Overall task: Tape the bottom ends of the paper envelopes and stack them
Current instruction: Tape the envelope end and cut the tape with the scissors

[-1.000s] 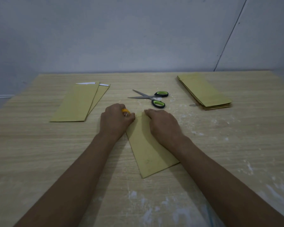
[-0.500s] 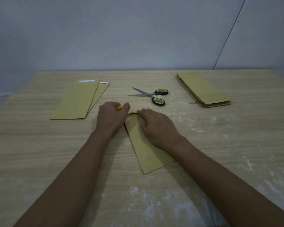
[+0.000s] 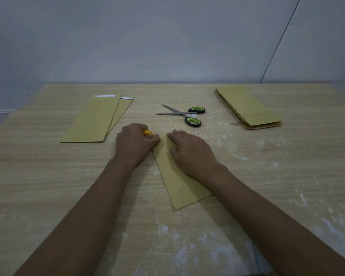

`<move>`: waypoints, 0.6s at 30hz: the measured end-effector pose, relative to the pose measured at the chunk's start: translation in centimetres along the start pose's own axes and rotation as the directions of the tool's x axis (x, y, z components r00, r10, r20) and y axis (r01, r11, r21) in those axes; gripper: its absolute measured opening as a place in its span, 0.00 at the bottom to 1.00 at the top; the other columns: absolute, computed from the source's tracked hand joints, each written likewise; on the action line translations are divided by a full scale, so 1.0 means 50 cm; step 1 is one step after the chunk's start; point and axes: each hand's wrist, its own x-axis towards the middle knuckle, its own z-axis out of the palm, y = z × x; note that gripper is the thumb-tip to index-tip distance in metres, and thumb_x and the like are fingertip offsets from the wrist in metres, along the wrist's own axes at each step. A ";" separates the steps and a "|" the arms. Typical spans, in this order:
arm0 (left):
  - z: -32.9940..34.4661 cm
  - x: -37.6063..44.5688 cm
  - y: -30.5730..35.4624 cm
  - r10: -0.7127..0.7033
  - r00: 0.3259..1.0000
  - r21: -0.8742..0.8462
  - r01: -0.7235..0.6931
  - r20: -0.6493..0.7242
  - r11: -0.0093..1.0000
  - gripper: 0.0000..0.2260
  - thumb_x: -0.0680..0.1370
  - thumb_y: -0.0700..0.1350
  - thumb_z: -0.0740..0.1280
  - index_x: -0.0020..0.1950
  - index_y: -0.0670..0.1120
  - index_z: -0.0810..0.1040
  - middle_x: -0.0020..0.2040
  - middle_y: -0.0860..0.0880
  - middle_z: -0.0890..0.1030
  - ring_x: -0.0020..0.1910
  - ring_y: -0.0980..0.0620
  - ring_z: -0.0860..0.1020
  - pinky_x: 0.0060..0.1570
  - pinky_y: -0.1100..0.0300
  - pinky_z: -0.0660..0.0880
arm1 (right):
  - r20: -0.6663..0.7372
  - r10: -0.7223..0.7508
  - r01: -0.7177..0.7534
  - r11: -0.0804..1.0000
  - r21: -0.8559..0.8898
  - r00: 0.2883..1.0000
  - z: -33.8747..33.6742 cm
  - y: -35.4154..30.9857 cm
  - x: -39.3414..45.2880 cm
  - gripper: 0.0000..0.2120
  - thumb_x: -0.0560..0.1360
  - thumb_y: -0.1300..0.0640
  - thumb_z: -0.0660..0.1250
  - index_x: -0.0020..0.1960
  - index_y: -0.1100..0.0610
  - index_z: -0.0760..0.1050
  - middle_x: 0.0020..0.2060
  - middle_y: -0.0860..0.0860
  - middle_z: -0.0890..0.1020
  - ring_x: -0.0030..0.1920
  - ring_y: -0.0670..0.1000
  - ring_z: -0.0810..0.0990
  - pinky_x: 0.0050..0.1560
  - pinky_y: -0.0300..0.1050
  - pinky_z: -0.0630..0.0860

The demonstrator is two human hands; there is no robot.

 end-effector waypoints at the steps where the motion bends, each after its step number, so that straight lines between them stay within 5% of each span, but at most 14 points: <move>1: 0.001 0.000 0.000 0.012 1.000 0.014 -0.012 -0.001 1.000 0.19 0.70 0.51 0.73 0.26 0.48 0.67 0.25 0.51 0.69 0.31 0.47 0.71 0.34 0.57 0.65 | 0.000 0.002 -0.002 1.000 0.003 1.000 -0.001 0.000 0.000 0.24 0.82 0.54 0.55 0.78 0.53 0.62 0.77 0.51 0.64 0.77 0.47 0.60 0.72 0.42 0.56; 7: 0.000 -0.011 0.006 0.042 0.999 0.125 -0.041 -0.007 0.991 0.19 0.73 0.52 0.71 0.29 0.47 0.66 0.28 0.51 0.70 0.38 0.43 0.75 0.39 0.54 0.70 | 0.052 0.027 -0.029 0.999 0.030 0.998 -0.010 -0.007 0.000 0.25 0.82 0.55 0.55 0.78 0.54 0.61 0.77 0.51 0.63 0.77 0.48 0.58 0.73 0.43 0.56; 12: -0.003 -0.017 0.007 0.035 0.999 0.151 -0.031 -0.024 0.988 0.18 0.74 0.54 0.69 0.32 0.48 0.65 0.31 0.51 0.68 0.40 0.43 0.73 0.39 0.53 0.67 | 0.010 0.000 0.000 1.000 0.007 1.000 -0.013 -0.044 0.004 0.26 0.80 0.65 0.54 0.78 0.58 0.58 0.76 0.56 0.64 0.76 0.55 0.61 0.70 0.48 0.58; 18: -0.018 -0.022 -0.013 -0.026 1.000 -0.055 0.026 0.013 0.998 0.21 0.77 0.58 0.67 0.33 0.44 0.71 0.34 0.46 0.74 0.38 0.45 0.73 0.38 0.52 0.66 | 0.036 -0.013 0.007 0.987 0.162 0.999 0.007 -0.033 0.002 0.24 0.83 0.60 0.53 0.78 0.52 0.61 0.75 0.55 0.68 0.76 0.53 0.62 0.70 0.45 0.61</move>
